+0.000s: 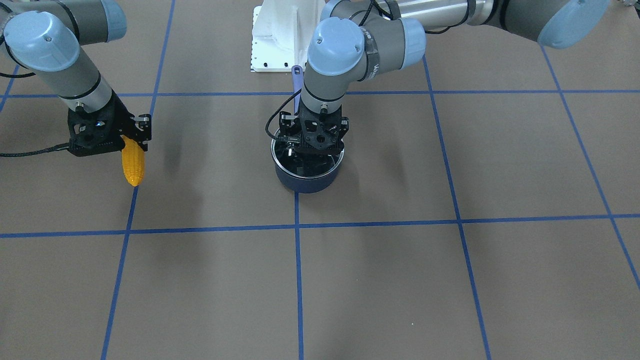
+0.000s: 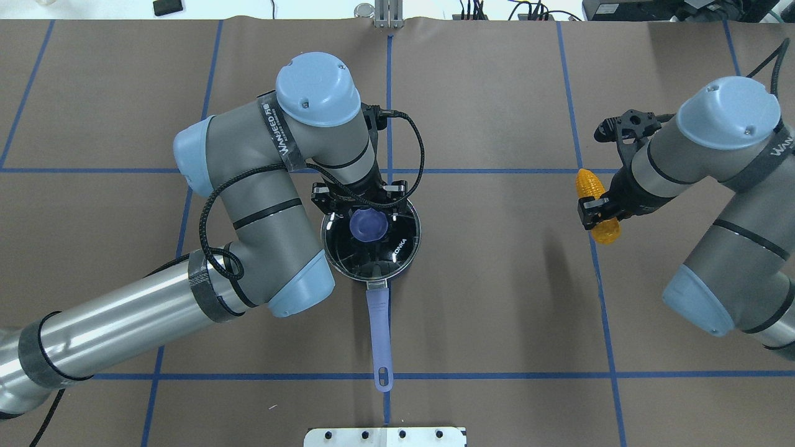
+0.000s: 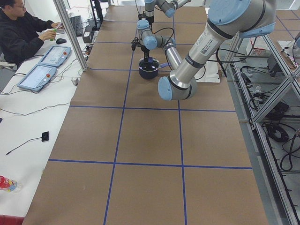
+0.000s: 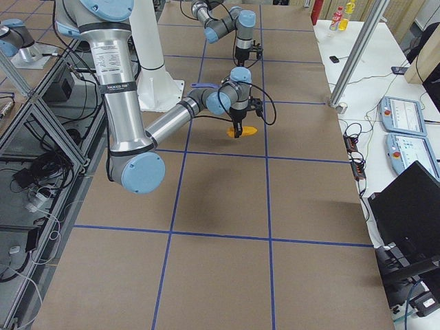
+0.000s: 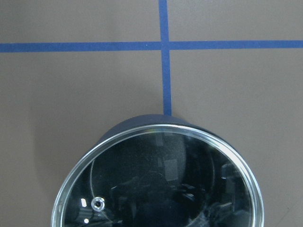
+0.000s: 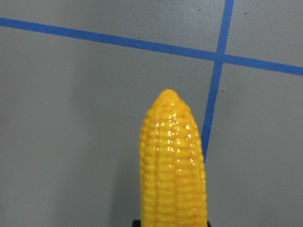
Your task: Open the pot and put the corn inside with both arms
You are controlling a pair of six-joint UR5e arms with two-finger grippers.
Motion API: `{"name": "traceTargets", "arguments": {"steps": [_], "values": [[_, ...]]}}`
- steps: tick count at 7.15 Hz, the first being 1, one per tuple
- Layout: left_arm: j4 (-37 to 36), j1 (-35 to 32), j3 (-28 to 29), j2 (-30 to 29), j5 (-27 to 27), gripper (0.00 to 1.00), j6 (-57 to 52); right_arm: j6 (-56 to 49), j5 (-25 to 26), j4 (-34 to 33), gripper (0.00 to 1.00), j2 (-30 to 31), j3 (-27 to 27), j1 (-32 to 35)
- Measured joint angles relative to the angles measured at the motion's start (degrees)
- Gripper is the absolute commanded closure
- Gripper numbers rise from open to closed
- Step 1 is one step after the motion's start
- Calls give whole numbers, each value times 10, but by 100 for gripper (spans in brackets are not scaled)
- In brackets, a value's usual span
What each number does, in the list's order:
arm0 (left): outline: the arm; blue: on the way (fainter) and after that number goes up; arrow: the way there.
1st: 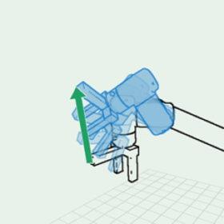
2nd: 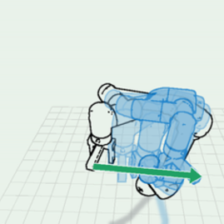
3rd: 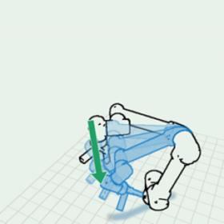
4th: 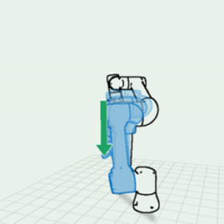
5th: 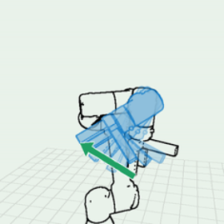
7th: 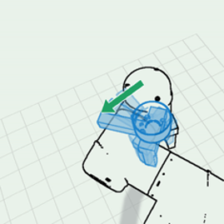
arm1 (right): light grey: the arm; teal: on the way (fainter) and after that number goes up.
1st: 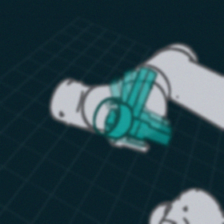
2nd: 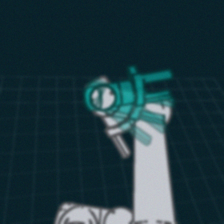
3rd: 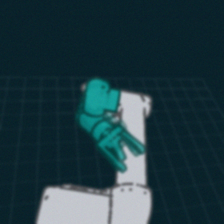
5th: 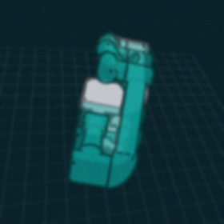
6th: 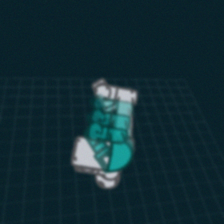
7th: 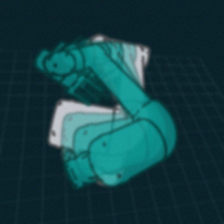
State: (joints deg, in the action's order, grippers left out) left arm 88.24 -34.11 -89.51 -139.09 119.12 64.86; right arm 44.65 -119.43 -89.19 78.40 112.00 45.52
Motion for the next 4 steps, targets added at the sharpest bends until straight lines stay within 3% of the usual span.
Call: {"name": "traceTargets", "arguments": {"steps": [1, 4], "values": [[0, 0, 0, 0, 0, 14, 0, 0, 1, 0, 74, 0, 0, -1], [0, 0, 0, 0, -2, 15, 0, 0, 3, 0, 74, -1, -2, -3]]}}
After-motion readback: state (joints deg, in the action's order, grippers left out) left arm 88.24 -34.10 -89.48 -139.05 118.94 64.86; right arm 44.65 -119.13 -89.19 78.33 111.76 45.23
